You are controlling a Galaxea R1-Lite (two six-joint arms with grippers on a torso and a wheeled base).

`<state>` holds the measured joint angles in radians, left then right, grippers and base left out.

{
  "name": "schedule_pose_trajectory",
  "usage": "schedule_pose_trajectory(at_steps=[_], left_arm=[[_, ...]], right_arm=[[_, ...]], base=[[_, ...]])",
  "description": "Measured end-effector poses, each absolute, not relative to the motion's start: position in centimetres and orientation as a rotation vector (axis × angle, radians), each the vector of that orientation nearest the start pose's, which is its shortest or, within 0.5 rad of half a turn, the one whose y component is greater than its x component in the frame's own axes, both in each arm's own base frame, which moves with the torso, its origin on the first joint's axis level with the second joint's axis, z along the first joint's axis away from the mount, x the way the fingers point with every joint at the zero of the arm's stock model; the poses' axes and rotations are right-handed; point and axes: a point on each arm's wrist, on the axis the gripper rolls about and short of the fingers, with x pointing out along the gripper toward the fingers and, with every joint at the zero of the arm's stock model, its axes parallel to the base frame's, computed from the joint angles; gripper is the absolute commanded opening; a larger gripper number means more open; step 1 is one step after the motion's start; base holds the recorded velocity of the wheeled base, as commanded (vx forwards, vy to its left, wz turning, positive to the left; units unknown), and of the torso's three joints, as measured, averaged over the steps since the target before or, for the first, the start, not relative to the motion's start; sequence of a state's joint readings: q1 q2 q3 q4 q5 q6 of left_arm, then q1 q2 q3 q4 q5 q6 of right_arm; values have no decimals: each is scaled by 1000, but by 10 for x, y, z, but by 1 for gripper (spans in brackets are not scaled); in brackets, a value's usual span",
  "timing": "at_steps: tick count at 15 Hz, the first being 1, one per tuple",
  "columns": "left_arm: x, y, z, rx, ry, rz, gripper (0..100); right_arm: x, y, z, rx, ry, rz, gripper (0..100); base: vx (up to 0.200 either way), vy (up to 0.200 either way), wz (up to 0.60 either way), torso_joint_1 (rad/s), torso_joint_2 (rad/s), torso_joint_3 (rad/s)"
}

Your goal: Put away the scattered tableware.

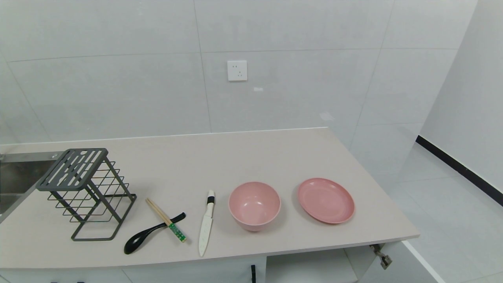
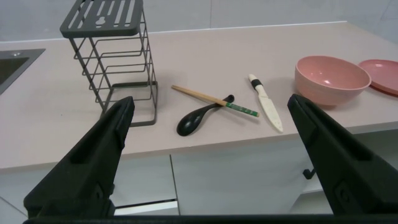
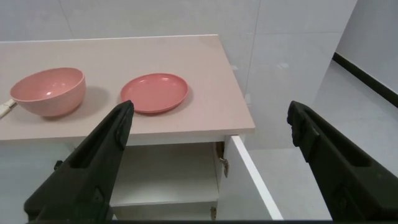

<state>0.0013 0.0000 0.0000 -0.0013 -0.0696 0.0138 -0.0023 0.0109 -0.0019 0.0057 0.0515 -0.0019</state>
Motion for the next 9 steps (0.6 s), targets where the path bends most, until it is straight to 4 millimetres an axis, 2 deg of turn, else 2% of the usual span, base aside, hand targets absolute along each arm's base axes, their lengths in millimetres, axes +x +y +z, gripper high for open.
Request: schedule_pose_trajectory(at_steps=[2,4,6,9], left_arm=[[-23,-2,76,14,-2,-67,100],[-23,-2,76,14,-2,-67,100],[-23,-2,76,14,-1,-67,100],[-23,-2,76,14,-2,-68,100]], right_arm=[[-23,1,82,1,-31,49,100],[-30,2,111,-1,-162,68,100],[-32,4,136,-14,-200,132,100],[-10,6,160,-9,-79,240,100]], base=[[0,0,0,0,0,0],[0,0,0,0,0,0],[0,0,0,0,0,0],[0,0,0,0,0,0]])
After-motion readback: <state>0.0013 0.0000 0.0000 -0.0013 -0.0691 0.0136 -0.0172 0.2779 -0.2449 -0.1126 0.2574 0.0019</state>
